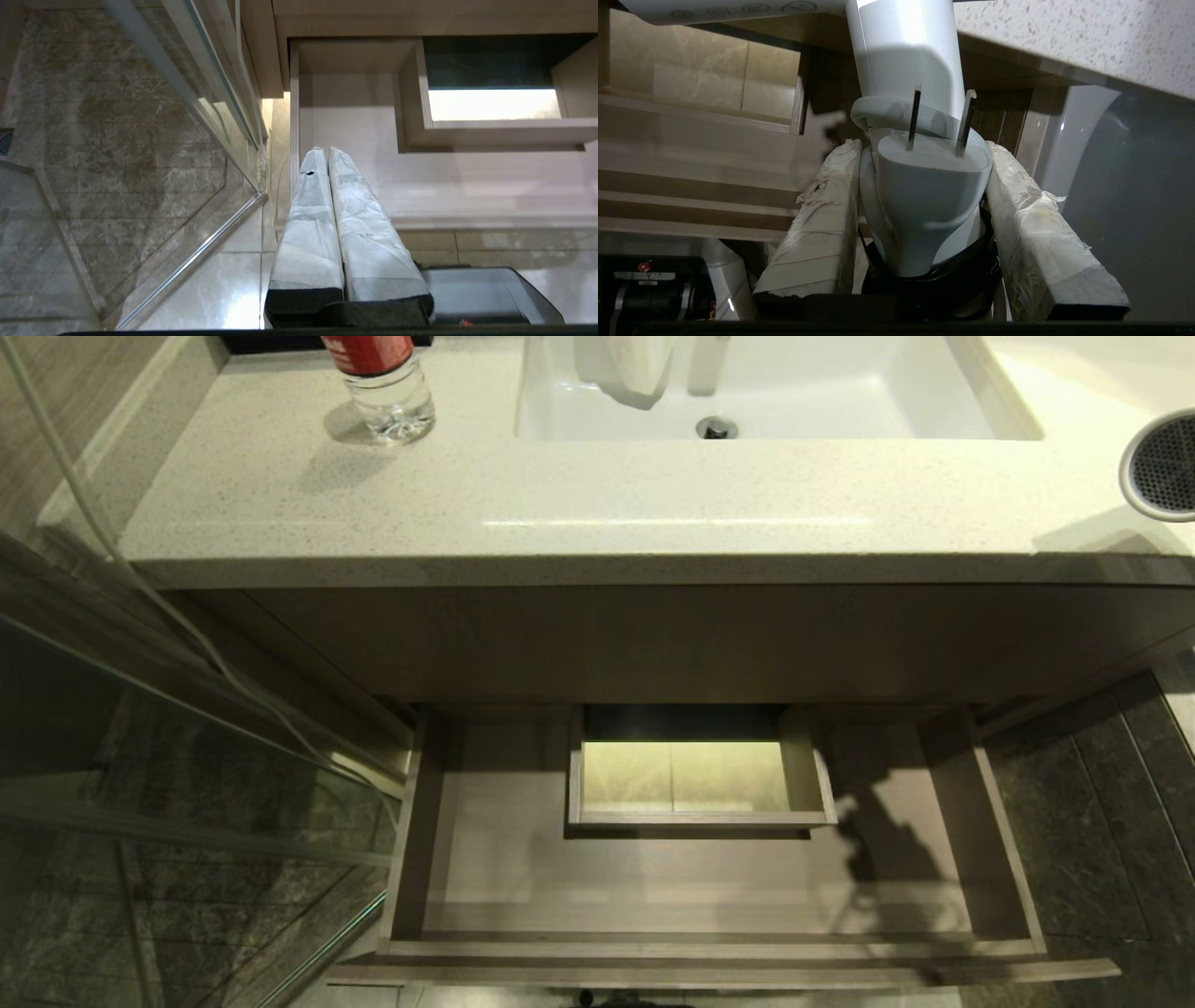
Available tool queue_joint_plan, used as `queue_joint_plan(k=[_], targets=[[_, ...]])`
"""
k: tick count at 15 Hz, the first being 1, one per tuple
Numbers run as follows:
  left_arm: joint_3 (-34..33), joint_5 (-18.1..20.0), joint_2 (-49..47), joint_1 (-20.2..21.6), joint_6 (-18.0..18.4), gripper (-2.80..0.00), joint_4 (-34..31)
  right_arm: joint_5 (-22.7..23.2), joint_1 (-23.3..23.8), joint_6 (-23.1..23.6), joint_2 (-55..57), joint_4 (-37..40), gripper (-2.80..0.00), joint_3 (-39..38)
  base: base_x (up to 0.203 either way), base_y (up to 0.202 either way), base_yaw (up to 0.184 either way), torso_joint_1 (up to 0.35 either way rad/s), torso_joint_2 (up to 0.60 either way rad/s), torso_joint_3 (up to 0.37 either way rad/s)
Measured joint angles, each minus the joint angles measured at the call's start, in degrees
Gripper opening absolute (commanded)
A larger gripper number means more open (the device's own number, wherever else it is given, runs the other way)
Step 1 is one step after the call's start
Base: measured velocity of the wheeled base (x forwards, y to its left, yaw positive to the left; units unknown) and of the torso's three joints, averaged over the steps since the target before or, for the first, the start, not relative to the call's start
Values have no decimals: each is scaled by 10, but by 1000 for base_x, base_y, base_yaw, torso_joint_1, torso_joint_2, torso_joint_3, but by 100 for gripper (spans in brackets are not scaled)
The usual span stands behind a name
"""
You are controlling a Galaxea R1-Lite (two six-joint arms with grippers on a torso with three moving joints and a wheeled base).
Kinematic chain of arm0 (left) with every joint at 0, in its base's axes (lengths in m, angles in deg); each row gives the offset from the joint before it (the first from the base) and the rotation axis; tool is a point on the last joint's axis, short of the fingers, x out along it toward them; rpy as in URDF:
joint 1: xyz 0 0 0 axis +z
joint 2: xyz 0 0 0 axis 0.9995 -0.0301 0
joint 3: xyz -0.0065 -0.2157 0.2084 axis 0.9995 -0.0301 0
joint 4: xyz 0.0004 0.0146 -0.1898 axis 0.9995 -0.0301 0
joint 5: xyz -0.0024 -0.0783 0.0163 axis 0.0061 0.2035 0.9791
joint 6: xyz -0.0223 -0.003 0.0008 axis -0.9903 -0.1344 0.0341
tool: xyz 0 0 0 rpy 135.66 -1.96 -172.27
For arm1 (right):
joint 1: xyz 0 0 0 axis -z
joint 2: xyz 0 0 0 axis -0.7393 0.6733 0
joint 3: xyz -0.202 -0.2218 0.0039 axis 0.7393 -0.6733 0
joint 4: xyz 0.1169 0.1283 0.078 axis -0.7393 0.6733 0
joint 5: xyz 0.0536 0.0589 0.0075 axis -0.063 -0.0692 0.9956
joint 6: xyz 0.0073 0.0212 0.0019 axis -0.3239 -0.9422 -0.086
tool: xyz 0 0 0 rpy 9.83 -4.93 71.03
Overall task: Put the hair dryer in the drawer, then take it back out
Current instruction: Pick up the hairdryer
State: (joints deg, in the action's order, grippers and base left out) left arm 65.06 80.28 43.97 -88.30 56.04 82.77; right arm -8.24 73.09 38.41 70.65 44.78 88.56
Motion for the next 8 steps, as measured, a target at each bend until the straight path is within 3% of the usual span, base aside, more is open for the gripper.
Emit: queue_joint_plan(k=[8], targets=[[0,0,0,0,0,-280,0,6,0,-2,-7,0,-280,-7,0,0,0,-273,-19,-295]])
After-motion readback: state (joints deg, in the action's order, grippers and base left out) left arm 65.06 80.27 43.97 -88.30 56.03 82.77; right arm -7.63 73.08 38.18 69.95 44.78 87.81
